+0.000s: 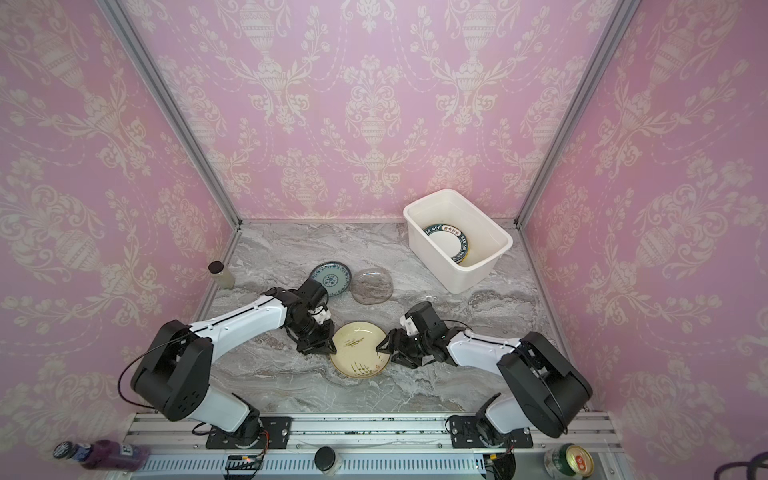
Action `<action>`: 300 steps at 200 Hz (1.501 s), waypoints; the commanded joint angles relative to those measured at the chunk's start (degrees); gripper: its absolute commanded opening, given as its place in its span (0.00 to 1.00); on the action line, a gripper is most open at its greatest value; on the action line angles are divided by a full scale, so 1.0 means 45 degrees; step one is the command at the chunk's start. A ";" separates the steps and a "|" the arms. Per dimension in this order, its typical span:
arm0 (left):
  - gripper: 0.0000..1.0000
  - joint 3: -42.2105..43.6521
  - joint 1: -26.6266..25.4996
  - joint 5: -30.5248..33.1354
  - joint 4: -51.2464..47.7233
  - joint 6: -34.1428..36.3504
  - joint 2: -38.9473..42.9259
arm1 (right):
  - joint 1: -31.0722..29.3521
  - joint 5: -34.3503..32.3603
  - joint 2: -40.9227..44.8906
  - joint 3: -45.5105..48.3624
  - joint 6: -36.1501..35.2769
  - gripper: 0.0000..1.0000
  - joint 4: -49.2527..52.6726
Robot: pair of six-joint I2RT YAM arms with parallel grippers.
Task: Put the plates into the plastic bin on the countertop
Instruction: 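Drag the cream plate toward the robot with the left gripper while the right approaches, then close the right gripper on the upright cream plate's edge beside the left gripper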
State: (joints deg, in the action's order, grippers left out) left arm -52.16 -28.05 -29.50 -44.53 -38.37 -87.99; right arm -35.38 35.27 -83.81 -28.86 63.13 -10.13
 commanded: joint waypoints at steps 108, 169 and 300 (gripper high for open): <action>0.00 -0.0616 -0.0231 -0.0260 -0.0047 0.0313 0.0023 | -0.0176 0.1480 -0.3246 0.0999 0.4328 0.34 -1.0347; 0.00 -0.0671 -0.0289 -0.0184 -0.0084 0.0323 0.0021 | -0.0573 0.0959 -0.1261 -0.0259 0.1924 0.18 -0.5623; 0.39 -0.1767 -0.0289 0.1687 -0.0092 0.0027 0.3371 | -0.0411 -0.2399 0.2850 -0.2938 -0.1360 0.03 0.3896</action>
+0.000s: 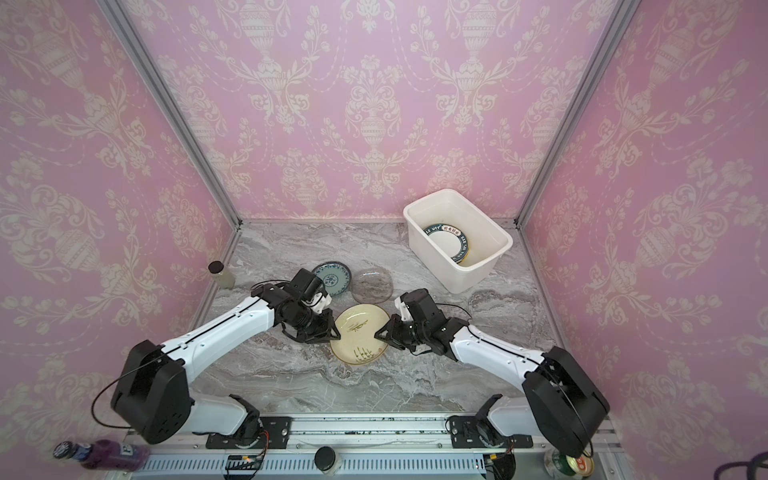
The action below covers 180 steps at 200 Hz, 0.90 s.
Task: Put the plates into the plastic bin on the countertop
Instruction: 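Carry the cream plate to the bin with the right gripper while the left withdraws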
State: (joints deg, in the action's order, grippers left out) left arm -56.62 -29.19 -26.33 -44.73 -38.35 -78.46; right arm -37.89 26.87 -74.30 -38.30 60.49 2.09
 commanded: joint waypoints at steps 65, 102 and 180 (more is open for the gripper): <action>0.78 -0.1408 0.0449 0.3279 0.0702 -0.0204 0.4684 | 0.1187 -0.0929 0.1662 -0.2878 -0.1015 0.02 0.3213; 0.88 -0.1030 0.0500 0.3780 0.1696 0.0081 0.6020 | 0.2492 -0.0887 0.1473 -0.4940 -0.0720 0.01 0.3772; 0.91 -0.0591 0.0491 0.3146 0.4253 0.1114 0.5749 | 0.5642 -0.1182 -0.1479 -0.9443 0.1198 0.00 0.2847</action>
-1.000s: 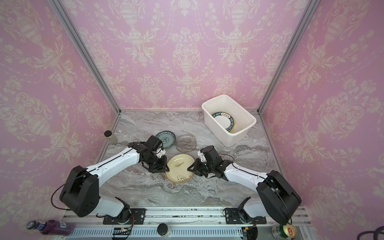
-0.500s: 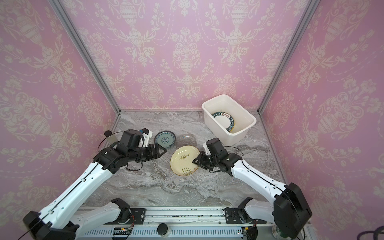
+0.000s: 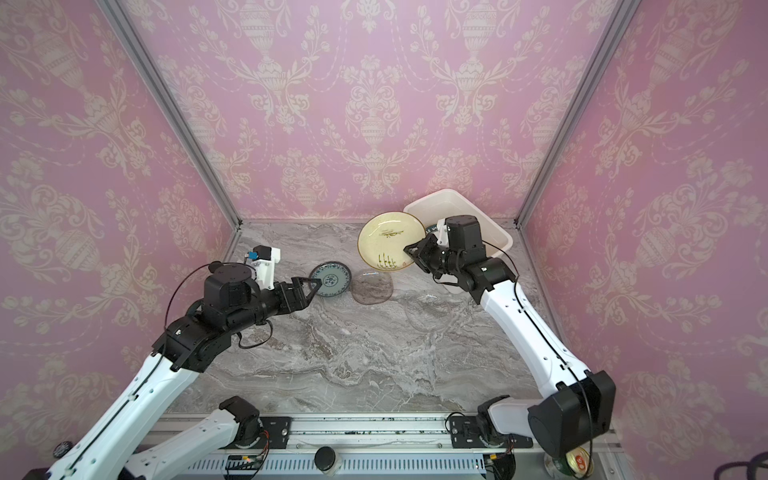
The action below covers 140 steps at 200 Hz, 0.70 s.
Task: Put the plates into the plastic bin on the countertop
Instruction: 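Carry the cream plate to the bin with the right gripper while the left withdraws, then lower the cream plate into the bin against the stacked plates with the right gripper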
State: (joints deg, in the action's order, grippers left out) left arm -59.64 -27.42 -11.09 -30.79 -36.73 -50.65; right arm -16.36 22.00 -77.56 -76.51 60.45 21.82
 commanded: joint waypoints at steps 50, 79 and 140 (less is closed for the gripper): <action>0.92 -0.0240 0.0058 -0.1731 0.3069 0.1402 -0.1978 | 0.2755 -0.0143 -0.2607 -0.1670 0.2719 0.00 -0.3146; 0.93 -0.1211 -0.0004 -0.2233 0.3135 0.2180 -0.3264 | 0.3493 -0.0181 -0.3624 -0.2046 0.2695 0.00 -0.3420; 0.93 -0.4022 -0.0220 -0.1839 0.1580 0.2267 -0.5745 | 0.4025 -0.0759 -0.5288 -0.2389 0.3155 0.00 -0.4148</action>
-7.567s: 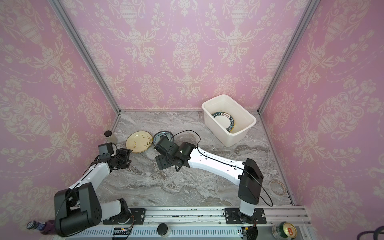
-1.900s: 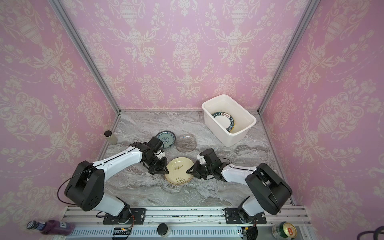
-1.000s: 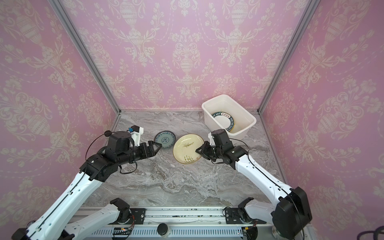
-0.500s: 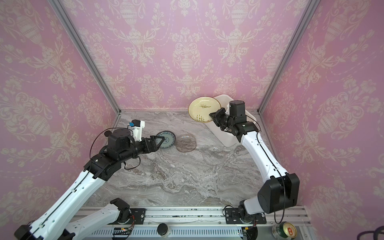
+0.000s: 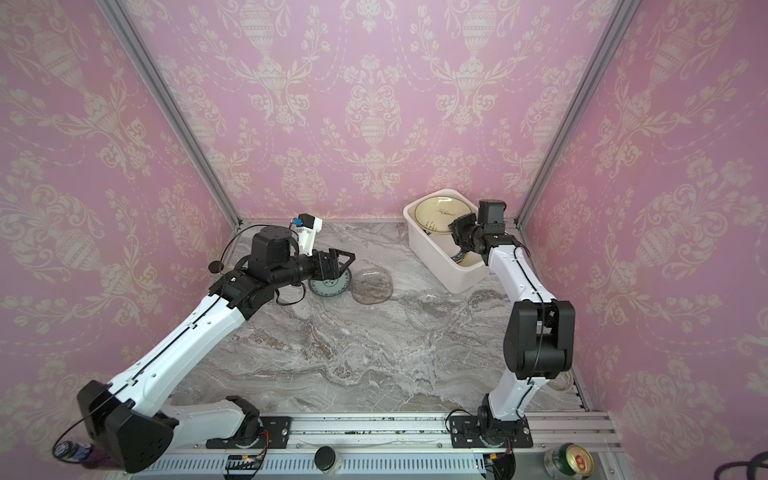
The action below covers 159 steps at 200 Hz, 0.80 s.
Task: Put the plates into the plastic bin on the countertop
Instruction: 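Lower the cream plate into the bin against the stacked plates with the right gripper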
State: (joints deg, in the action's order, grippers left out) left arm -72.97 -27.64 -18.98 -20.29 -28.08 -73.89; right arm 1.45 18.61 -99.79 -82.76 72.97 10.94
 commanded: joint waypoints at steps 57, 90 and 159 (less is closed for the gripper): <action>0.93 -0.3488 -0.0707 0.0167 -0.1699 0.0010 -0.2390 | 0.0082 -0.0803 -0.1236 -0.0945 0.0185 0.00 -0.2147; 0.94 -0.5071 -0.0957 0.0103 -0.2302 0.0057 -0.3509 | 0.0087 -0.1030 -0.1790 -0.1100 0.0127 0.00 -0.2222; 0.94 -0.6921 -0.1143 -0.0094 -0.3502 0.0245 -0.4691 | 0.0084 -0.1534 -0.3001 -0.1306 0.0131 0.00 -0.2427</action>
State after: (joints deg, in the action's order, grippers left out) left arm -101.78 -32.38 -18.79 -32.73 -27.90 -94.00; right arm 1.65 12.10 -112.81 -85.43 73.58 6.26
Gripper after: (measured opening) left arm 0.936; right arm 0.182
